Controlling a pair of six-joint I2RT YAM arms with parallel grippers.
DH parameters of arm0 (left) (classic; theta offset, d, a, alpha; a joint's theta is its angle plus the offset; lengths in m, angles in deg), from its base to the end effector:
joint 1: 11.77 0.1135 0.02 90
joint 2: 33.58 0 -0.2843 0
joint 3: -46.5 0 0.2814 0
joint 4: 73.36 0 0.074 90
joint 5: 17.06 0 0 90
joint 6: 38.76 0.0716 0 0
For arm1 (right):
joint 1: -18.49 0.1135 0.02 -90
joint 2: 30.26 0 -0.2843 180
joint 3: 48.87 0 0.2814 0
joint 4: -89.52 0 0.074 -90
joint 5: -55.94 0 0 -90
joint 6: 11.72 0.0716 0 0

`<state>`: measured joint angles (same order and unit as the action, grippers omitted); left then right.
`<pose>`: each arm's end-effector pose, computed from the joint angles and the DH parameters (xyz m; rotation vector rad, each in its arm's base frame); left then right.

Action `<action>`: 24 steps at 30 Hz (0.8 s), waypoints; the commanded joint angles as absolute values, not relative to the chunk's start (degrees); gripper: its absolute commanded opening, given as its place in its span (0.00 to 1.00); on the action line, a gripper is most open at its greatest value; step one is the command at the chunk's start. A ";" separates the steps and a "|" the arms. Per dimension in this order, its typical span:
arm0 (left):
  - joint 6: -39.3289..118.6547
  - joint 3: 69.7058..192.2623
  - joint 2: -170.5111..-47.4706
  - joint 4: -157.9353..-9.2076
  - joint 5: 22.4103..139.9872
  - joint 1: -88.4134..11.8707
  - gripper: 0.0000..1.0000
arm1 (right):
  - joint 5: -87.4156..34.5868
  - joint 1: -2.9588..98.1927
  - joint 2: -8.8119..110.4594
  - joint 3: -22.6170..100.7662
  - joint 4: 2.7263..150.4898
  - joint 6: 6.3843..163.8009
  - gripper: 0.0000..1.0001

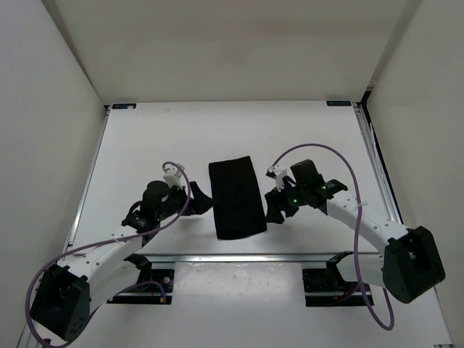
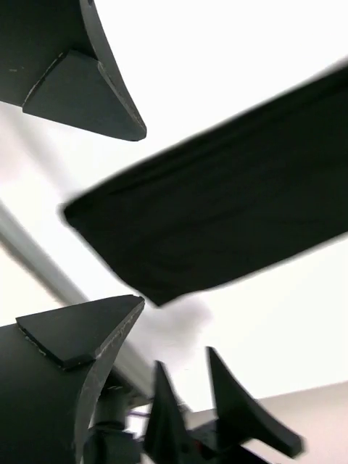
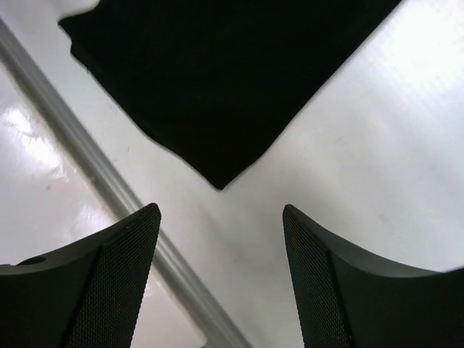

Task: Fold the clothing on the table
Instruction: Fold the skirt

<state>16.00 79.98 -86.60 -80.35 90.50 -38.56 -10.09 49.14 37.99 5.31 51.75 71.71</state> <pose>0.2058 -0.1281 0.1829 0.0464 2.1570 -0.9687 0.2207 0.1646 0.1995 -0.9675 2.3006 0.6963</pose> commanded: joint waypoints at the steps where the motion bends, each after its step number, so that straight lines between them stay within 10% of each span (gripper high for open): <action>1: 10.57 74.91 -85.17 -82.08 93.70 -40.33 0.98 | -3.66 48.20 41.44 5.36 46.89 73.09 0.73; 24: 5.63 77.88 -102.22 -84.80 84.63 -51.94 0.97 | 4.53 45.03 53.77 5.71 49.78 74.23 0.74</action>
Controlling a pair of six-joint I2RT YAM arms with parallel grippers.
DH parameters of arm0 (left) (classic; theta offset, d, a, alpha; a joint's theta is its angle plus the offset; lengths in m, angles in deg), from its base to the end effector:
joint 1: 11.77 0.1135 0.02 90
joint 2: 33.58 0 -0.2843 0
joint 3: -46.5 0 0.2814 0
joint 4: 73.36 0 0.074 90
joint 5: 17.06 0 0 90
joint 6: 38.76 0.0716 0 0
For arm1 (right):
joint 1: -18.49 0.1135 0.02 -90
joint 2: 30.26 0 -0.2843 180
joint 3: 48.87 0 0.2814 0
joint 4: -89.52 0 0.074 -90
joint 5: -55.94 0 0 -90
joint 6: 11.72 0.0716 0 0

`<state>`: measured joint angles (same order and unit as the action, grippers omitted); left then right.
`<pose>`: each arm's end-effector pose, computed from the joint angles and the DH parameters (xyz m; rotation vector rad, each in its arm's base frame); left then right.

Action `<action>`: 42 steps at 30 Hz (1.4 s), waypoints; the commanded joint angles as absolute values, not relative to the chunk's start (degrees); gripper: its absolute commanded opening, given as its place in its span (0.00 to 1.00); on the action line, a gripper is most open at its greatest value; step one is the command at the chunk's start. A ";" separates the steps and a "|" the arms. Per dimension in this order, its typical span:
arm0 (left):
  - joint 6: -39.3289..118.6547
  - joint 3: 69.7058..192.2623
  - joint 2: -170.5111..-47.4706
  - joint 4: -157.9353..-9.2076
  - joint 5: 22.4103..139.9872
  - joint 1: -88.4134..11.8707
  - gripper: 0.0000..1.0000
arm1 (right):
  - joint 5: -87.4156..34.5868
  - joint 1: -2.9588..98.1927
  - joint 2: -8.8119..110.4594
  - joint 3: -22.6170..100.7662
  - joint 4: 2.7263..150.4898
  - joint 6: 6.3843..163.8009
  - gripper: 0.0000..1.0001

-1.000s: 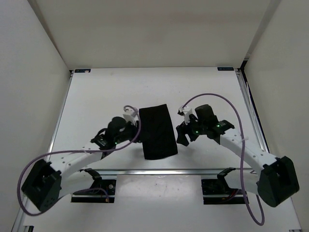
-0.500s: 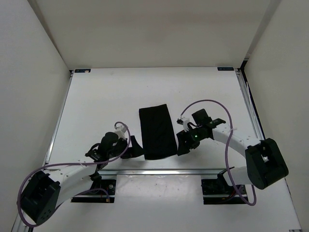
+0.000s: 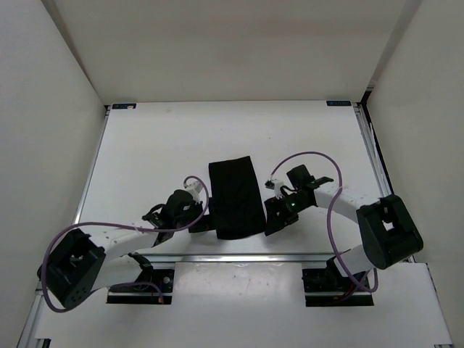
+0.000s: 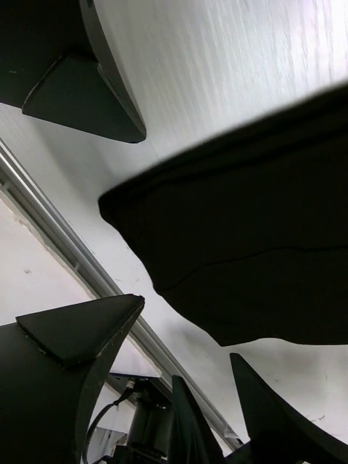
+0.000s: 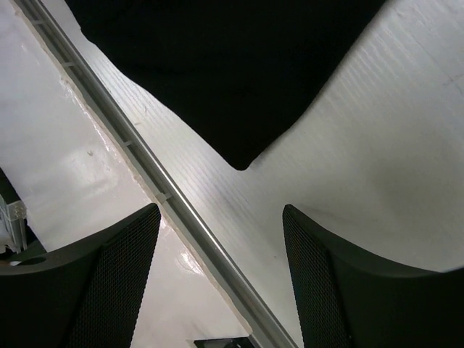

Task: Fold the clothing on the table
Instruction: Fold the skirt

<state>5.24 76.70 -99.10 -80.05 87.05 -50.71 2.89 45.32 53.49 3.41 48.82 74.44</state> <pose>0.1744 -0.1634 0.1136 -0.0165 2.5088 -0.9816 0.2208 0.1599 0.1243 -0.8820 2.6614 1.0042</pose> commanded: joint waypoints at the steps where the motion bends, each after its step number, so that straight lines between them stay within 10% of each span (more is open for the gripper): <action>1: 5.89 78.50 -103.01 -84.97 84.45 -51.85 0.96 | 4.44 45.29 53.94 5.89 49.78 74.06 0.74; 11: 5.54 80.44 -108.82 -82.69 87.00 -53.51 0.63 | 5.32 44.51 56.31 7.21 50.92 74.50 0.71; 19: 4.57 80.88 -108.82 -82.24 87.87 -54.49 0.64 | 7.42 45.99 59.47 10.11 51.71 75.37 0.66; 31: 3.52 78.68 -108.38 -79.08 89.20 -53.79 0.53 | 9.10 44.42 61.42 10.46 50.40 74.94 0.20; 35: 3.69 78.24 -107.85 -79.17 89.29 -53.70 0.54 | 6.56 44.15 59.31 10.02 50.22 74.06 0.34; 38: 3.87 77.89 -107.24 -79.70 89.11 -53.52 0.56 | 4.71 43.89 57.81 8.89 50.05 74.41 0.67; 42: 3.69 77.63 -107.06 -79.26 88.85 -53.26 0.57 | 2.86 44.60 58.85 8.01 50.22 74.59 0.70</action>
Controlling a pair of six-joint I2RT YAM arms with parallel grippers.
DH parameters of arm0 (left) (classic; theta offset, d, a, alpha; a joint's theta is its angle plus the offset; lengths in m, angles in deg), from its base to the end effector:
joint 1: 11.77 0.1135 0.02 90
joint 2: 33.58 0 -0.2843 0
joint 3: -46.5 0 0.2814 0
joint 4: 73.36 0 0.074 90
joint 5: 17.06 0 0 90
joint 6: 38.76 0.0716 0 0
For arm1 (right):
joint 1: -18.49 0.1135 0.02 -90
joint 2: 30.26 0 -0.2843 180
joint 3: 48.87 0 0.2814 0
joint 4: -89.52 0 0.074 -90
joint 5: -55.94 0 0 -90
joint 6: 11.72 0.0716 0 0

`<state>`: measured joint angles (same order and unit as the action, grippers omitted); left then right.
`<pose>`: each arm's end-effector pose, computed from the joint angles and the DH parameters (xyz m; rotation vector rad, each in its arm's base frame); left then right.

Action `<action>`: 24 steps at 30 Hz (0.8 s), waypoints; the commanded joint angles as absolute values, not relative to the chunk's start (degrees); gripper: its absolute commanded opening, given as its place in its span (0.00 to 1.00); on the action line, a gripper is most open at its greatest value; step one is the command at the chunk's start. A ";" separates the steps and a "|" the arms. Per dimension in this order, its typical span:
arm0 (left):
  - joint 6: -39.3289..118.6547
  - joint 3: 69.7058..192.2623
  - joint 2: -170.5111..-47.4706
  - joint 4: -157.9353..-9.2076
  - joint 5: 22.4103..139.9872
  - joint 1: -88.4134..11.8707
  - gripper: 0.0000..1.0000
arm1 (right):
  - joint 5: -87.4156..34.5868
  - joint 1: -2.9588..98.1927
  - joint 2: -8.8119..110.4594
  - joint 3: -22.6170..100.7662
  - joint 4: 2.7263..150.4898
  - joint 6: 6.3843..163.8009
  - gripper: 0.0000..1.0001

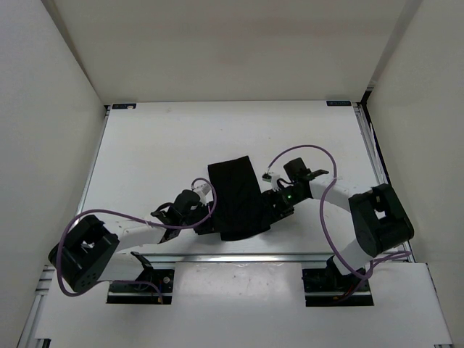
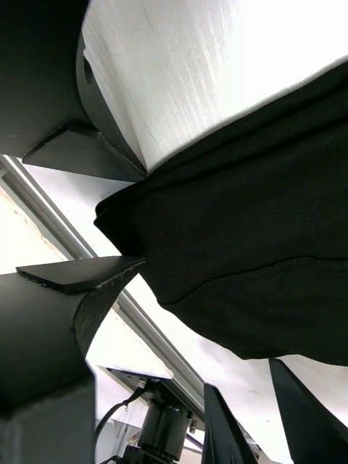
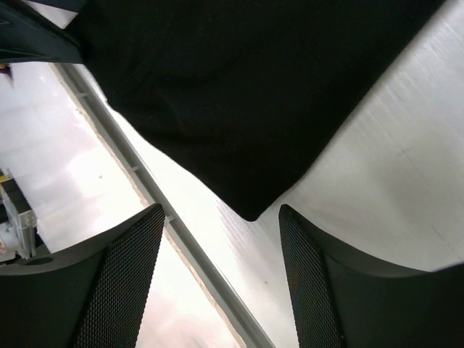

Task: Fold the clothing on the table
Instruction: Fold the skirt

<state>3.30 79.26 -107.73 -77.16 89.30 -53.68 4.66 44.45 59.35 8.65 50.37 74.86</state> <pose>0.1756 -0.1847 0.0997 0.0171 2.5986 -1.0192 0.2485 0.1708 0.1253 -0.8589 2.6414 1.0450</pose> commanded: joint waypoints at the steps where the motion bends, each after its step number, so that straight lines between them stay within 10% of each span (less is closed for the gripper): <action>1: 3.78 78.06 -106.97 -79.35 89.02 -53.26 0.57 | 2.60 44.77 59.13 8.78 50.22 74.50 0.70; 11: 3.26 77.62 -108.73 -76.80 89.72 -52.56 0.55 | 5.93 45.47 65.81 9.67 50.66 75.02 0.64; 20: 2.90 76.65 -110.32 -72.84 92.45 -52.29 0.00 | 7.17 44.51 63.00 9.85 50.93 74.67 0.13; 24: 2.99 76.57 -108.48 -72.32 92.62 -52.73 0.00 | 7.52 44.51 58.17 9.23 50.40 74.41 0.00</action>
<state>2.32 77.27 -110.27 -73.05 91.85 -52.50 6.46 44.79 62.82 9.39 50.40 74.94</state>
